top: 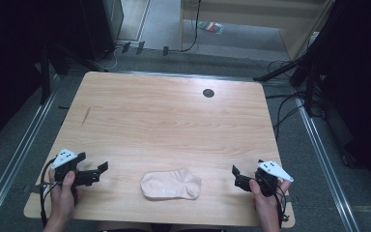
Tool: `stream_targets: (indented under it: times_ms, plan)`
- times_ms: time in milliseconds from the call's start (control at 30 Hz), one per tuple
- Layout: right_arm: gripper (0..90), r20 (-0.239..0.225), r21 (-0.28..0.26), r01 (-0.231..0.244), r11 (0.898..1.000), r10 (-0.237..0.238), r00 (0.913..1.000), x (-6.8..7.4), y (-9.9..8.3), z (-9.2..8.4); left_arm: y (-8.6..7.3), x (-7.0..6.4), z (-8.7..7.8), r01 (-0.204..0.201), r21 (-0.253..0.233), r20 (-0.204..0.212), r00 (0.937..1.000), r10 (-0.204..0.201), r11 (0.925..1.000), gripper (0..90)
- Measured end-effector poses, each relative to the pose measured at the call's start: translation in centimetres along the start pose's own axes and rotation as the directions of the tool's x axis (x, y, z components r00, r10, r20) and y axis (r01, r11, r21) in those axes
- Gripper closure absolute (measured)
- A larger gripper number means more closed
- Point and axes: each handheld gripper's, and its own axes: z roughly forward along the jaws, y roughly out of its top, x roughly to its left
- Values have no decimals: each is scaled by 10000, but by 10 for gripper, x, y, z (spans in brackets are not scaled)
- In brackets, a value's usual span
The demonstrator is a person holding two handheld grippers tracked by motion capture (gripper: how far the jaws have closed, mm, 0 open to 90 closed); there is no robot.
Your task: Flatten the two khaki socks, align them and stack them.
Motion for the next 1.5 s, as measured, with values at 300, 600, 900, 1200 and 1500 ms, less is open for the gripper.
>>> stream_targets:
  times_ms: [300,600,900,1200,1500]
  plan:
    - [0,481,82,-299,9995,294,9984,-25,-7,-5,-1,34,-16,414,-309,-695,9966,-435,9987,0]
    - [0,812,138,-460,9988,447,9957,-41,-14,-14,-5,65,-34,592,-460,-1287,9896,-647,9972,0]
    - [0,958,176,-387,9991,369,9947,-47,-21,-23,-9,77,-42,614,-665,-1273,9894,-695,9959,0]
    - [0,1094,163,-877,9960,854,9903,-58,-26,-33,-10,71,-36,216,-359,-1398,9898,-264,9991,0]
    - [0,1071,268,-863,9959,830,9908,-58,-27,-31,-10,69,-33,-7,-155,-1482,9890,-16,9999,0]
